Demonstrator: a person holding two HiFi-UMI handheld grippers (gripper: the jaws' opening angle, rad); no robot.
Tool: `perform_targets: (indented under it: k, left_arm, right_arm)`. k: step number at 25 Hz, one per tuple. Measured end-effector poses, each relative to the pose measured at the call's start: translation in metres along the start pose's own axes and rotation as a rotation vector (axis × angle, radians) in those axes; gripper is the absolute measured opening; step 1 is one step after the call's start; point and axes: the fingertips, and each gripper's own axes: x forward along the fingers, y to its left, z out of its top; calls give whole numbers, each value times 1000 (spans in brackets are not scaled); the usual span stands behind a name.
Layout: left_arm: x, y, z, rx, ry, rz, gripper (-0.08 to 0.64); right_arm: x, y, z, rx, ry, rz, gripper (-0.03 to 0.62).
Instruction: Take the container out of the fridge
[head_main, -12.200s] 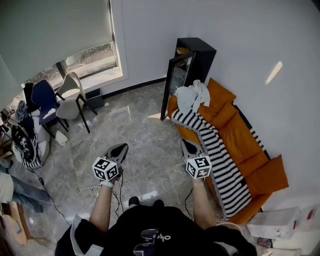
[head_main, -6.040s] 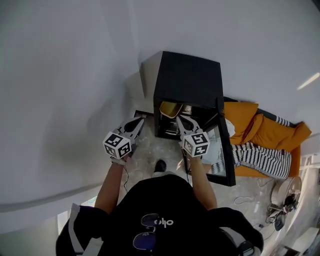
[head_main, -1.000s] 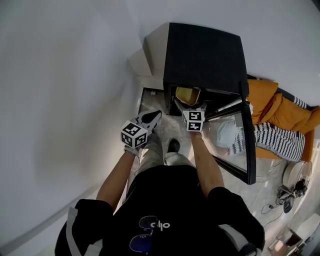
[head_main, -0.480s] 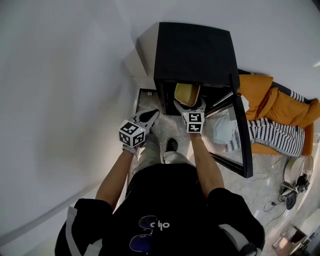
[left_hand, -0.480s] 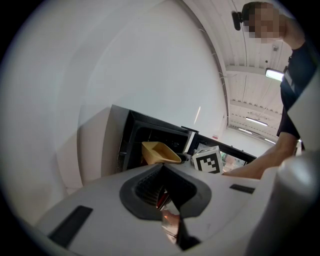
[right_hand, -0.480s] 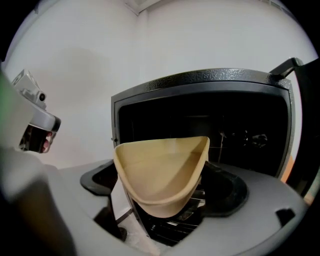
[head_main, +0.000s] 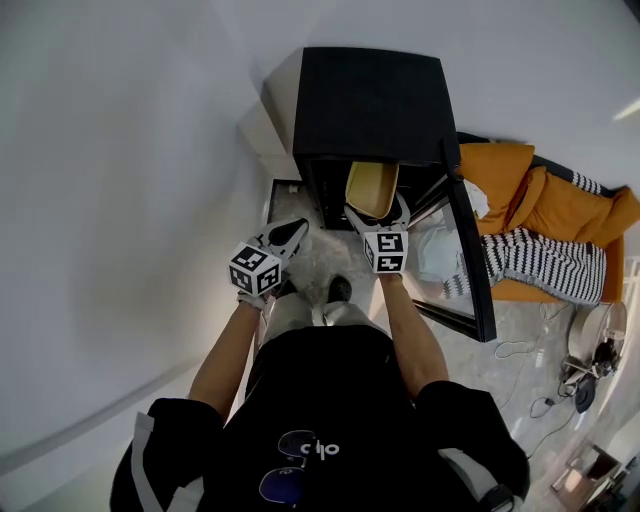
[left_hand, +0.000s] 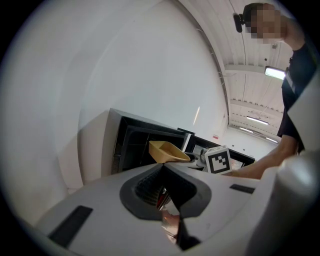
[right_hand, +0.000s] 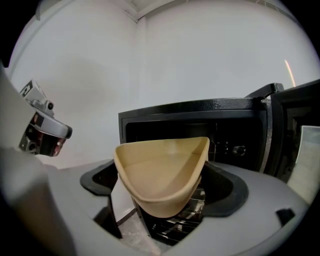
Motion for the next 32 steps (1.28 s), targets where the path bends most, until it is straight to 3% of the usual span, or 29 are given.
perform_targets:
  k: [15, 32]
  left_arm:
    - [-40, -49, -5, 46, -27, -65, 3]
    - [-134, -142, -29, 68, -128, -31, 3]
  right_arm:
    - [-88, 29, 15, 1, -60, -39, 534]
    - [-238, 79, 41, -49, -170, -16, 534]
